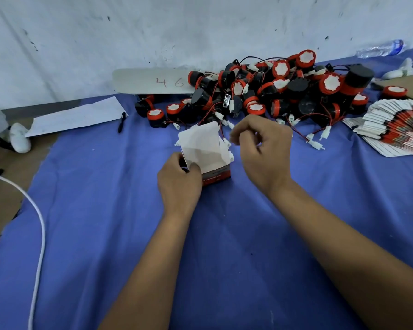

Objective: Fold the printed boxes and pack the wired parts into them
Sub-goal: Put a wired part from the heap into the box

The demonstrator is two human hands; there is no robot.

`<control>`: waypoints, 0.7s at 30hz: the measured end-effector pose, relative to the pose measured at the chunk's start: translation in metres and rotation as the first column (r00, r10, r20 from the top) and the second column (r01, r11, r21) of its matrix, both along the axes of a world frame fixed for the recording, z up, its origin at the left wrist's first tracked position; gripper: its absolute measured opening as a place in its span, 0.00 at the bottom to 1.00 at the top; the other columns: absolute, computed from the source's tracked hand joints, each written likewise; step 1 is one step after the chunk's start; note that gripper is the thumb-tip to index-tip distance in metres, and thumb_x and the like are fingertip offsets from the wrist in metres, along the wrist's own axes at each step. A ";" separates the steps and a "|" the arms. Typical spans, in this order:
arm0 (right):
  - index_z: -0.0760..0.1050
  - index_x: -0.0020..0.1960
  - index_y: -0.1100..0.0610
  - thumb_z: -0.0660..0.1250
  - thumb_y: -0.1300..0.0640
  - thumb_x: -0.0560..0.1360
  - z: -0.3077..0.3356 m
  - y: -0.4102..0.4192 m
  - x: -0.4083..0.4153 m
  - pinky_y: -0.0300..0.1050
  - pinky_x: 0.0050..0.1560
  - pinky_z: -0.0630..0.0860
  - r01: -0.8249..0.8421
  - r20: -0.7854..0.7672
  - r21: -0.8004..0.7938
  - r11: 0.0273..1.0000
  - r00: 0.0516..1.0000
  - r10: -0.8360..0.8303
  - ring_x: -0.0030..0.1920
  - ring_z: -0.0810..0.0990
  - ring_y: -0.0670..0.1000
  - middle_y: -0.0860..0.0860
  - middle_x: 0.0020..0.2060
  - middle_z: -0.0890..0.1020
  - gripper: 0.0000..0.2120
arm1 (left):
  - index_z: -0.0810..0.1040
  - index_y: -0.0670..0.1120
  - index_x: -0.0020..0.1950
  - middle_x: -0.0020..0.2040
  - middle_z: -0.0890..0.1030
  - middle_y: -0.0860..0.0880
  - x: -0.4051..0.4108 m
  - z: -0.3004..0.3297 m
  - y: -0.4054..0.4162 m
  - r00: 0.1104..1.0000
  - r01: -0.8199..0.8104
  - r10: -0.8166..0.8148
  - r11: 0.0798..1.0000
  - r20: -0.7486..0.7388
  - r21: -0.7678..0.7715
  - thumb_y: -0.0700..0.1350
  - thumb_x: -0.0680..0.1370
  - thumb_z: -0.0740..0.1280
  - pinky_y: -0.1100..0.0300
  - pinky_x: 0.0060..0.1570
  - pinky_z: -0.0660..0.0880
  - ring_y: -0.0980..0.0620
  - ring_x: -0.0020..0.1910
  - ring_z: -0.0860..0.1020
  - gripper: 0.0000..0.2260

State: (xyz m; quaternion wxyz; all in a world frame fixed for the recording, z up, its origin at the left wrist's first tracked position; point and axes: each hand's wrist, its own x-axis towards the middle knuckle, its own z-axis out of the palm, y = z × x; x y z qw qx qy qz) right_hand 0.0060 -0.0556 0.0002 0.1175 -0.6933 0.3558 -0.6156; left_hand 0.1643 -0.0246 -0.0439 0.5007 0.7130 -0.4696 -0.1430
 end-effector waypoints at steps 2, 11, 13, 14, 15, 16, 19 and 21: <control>0.81 0.40 0.56 0.60 0.65 0.72 -0.006 -0.037 -0.004 0.44 0.34 0.71 0.151 -0.087 0.187 0.971 0.987 -0.137 0.33 0.78 0.47 0.48 0.33 0.82 0.12 | 0.77 0.45 0.44 0.39 0.80 0.52 -0.002 -0.001 0.000 1.000 0.009 -0.009 1.000 -0.007 -0.003 0.44 0.79 0.65 0.61 0.35 0.70 0.54 0.40 0.77 0.06; 0.59 0.76 0.58 0.64 0.61 0.77 -0.017 -0.170 -0.021 0.60 0.68 0.68 0.583 -0.843 0.364 0.726 0.537 -0.008 0.73 0.59 0.68 0.65 0.73 0.59 0.29 | 0.77 0.47 0.44 0.38 0.79 0.54 -0.003 -0.006 -0.004 0.998 0.015 -0.015 1.000 0.063 -0.007 0.44 0.80 0.63 0.57 0.35 0.68 0.57 0.40 0.77 0.06; 0.63 0.71 0.63 0.65 0.61 0.77 -0.017 -0.172 -0.017 0.55 0.59 0.72 0.569 -0.882 0.243 0.786 0.466 -0.065 0.66 0.68 0.66 0.66 0.70 0.65 0.25 | 0.77 0.46 0.43 0.37 0.78 0.55 -0.003 -0.005 -0.003 0.997 0.008 -0.007 1.000 0.074 -0.014 0.43 0.80 0.64 0.58 0.34 0.67 0.57 0.38 0.75 0.06; 0.65 0.70 0.63 0.65 0.61 0.77 -0.013 -0.167 -0.016 0.52 0.52 0.72 0.560 -0.878 0.227 0.796 0.471 -0.081 0.59 0.72 0.64 0.67 0.69 0.65 0.23 | 0.77 0.46 0.43 0.36 0.78 0.55 -0.003 -0.005 -0.003 0.997 0.007 -0.006 1.000 0.075 -0.014 0.43 0.80 0.64 0.58 0.34 0.66 0.57 0.37 0.75 0.07; 0.66 0.69 0.62 0.66 0.60 0.77 -0.008 -0.163 -0.013 0.51 0.47 0.71 0.559 -0.866 0.245 0.792 0.494 -0.081 0.52 0.75 0.63 0.67 0.69 0.64 0.22 | 0.76 0.46 0.43 0.37 0.78 0.55 -0.004 -0.004 -0.002 0.997 0.008 -0.007 1.000 0.072 -0.013 0.43 0.80 0.64 0.58 0.34 0.66 0.57 0.37 0.75 0.06; 0.67 0.68 0.60 0.68 0.58 0.78 -0.003 -0.155 -0.011 0.51 0.45 0.71 0.561 -0.863 0.265 0.784 0.500 -0.067 0.48 0.76 0.63 0.66 0.68 0.65 0.21 | 0.76 0.47 0.43 0.37 0.77 0.55 -0.004 -0.003 -0.002 0.998 0.011 -0.010 1.000 0.065 -0.011 0.43 0.80 0.64 0.58 0.34 0.66 0.57 0.37 0.74 0.06; 0.73 0.50 0.59 0.71 0.50 0.77 0.014 -0.127 -0.006 0.50 0.40 0.72 0.536 -0.899 0.233 0.812 0.437 -0.030 0.43 0.77 0.58 0.59 0.53 0.77 0.13 | 0.74 0.45 0.40 0.35 0.76 0.52 -0.005 -0.002 -0.001 0.999 -0.009 0.009 1.000 0.051 -0.005 0.43 0.79 0.64 0.56 0.33 0.64 0.55 0.35 0.72 0.08; 0.69 0.38 0.60 0.71 0.48 0.76 0.023 -0.100 -0.006 0.47 0.33 0.69 0.451 -0.911 0.232 0.862 0.411 0.030 0.34 0.73 0.54 0.55 0.37 0.77 0.19 | 0.72 0.40 0.40 0.35 0.76 0.45 -0.004 -0.001 0.000 0.998 -0.043 0.044 0.999 0.048 -0.016 0.43 0.78 0.64 0.54 0.32 0.64 0.50 0.34 0.70 0.09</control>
